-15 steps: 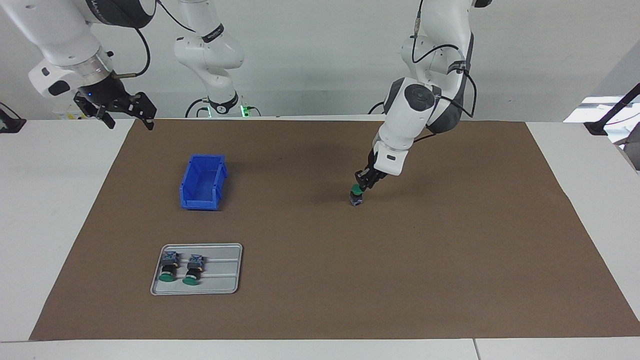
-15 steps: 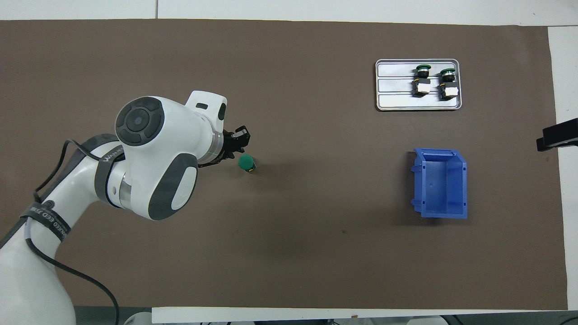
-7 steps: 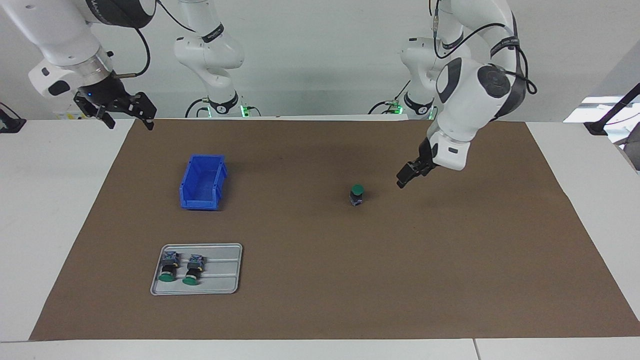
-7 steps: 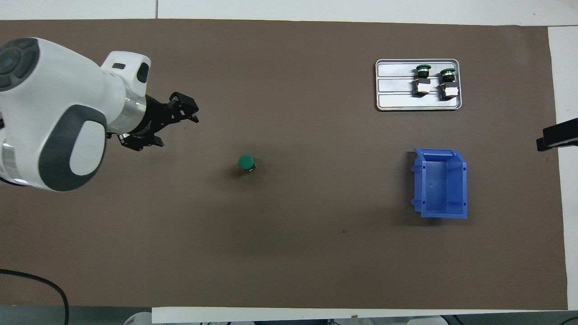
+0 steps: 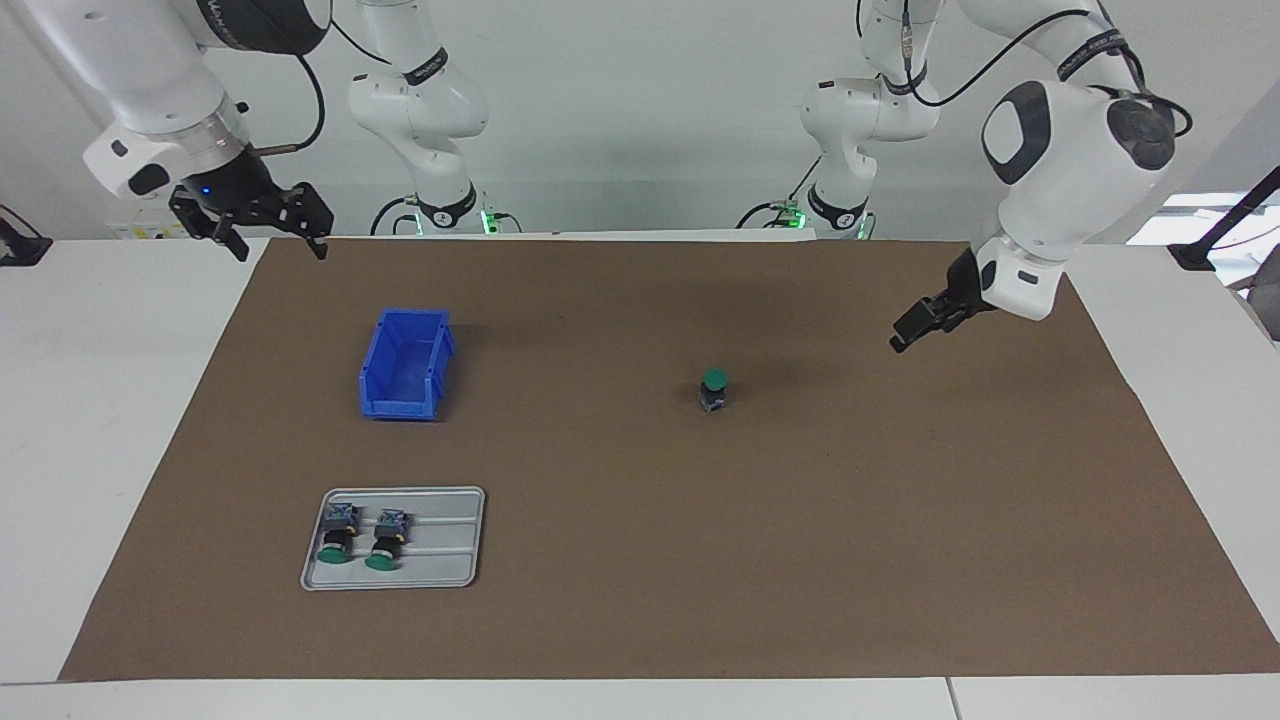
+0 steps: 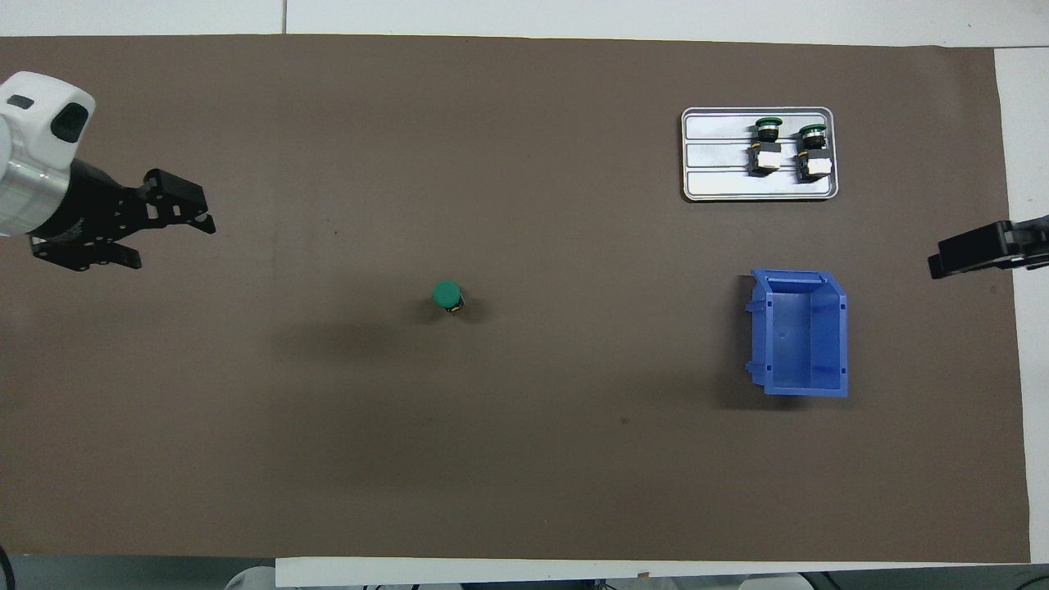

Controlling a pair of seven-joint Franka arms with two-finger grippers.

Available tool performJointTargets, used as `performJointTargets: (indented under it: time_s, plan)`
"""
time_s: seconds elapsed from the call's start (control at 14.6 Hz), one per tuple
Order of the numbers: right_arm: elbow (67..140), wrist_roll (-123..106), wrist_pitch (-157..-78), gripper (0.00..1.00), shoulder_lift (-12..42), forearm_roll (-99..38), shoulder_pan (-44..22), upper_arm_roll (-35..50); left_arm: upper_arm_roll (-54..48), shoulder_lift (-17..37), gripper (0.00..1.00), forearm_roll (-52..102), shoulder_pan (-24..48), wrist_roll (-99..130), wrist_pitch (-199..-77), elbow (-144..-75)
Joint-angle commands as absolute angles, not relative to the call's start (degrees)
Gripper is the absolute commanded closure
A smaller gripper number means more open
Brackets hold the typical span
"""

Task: Place and press button with both arms
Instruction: 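Withdraw the left gripper while the right gripper reaches toward the button, then grasp the green button with the right gripper and lift it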

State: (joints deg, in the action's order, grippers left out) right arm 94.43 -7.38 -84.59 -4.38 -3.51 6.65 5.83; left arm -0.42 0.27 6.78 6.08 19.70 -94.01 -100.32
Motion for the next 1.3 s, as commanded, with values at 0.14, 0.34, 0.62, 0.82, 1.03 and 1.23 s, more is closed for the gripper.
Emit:
performJointTargets:
  time_s: [0.14, 0.34, 0.62, 0.82, 1.03, 1.23]
  plan:
    - [93.26, 6.36, -92.09, 0.01, 1.12, -5.54, -2.68, 14.67, -0.88, -2.01, 0.0, 4.31, 1.15, 9.94, -82.72, -96.5]
    - [85.99, 22.19, -100.01, 0.01, 13.31, -3.88, -18.94, 14.77, -0.88, -2.9, 0.0, 4.31, 0.0, 9.67, -81.74, -96.77]
    - [81.91, 31.38, -115.02, 0.01, 24.59, 2.71, -29.69, 14.77, -0.88, -2.99, 0.0, 1.41, -0.18, 8.53, -82.0, -96.59]
    - [85.49, 30.68, -120.39, 0.01, 28.82, 9.03, -32.87, 14.85, -0.88, -3.34, 0.0, 1.05, -0.17, 8.79, -82.27, -97.12]
    - [91.57, 28.04, -129.35, 0.01, 29.18, 8.97, -32.25, 14.77, -0.79, -3.34, 0.0, 0.97, -0.18, 8.61, -84.1, -97.38]
    - [92.37, 28.65, -131.75, 0.01, 31.29, 9.75, -32.26, 14.77, -0.88, -3.34, 0.0, 0.97, 0.26, 8.7, -87.8, -98.08]
